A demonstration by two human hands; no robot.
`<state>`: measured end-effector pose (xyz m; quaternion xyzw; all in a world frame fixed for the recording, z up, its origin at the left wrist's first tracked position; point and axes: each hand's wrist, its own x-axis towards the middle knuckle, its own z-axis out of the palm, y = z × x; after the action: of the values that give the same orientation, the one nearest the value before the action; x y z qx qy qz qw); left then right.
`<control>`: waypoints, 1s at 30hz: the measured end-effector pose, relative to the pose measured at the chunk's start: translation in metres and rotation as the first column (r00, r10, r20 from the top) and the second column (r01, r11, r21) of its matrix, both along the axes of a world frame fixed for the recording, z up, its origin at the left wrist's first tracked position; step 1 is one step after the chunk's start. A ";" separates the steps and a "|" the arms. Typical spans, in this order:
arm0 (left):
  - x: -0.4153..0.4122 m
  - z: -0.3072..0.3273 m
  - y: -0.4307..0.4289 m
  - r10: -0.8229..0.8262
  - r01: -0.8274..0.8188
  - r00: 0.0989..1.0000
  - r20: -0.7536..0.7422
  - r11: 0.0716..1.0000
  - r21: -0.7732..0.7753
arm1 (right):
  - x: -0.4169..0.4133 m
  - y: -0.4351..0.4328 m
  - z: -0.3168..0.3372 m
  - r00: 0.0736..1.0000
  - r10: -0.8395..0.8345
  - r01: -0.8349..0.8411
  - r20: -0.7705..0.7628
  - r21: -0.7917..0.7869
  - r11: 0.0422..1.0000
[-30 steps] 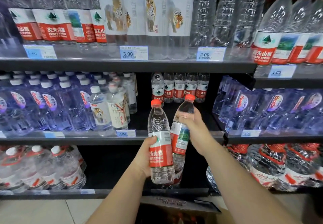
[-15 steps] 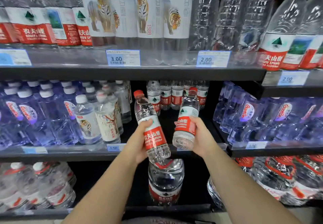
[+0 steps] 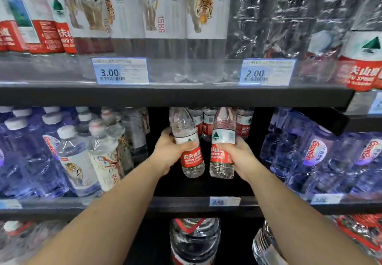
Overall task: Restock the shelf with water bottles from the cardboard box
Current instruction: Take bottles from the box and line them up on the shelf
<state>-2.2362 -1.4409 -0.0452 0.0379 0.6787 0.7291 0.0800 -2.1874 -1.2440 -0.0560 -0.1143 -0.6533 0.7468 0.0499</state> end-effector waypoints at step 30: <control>-0.047 -0.055 0.034 0.189 -0.266 0.957 -0.222 0.878 -0.399 | -0.072 -0.006 -0.037 0.960 -0.260 0.276 -0.102 0.498 0.822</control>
<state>-2.2827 -1.4071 -0.1001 0.0037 0.8250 0.5619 -0.0606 -2.2596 -1.2505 -0.0933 -0.1764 -0.8033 0.5353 0.1923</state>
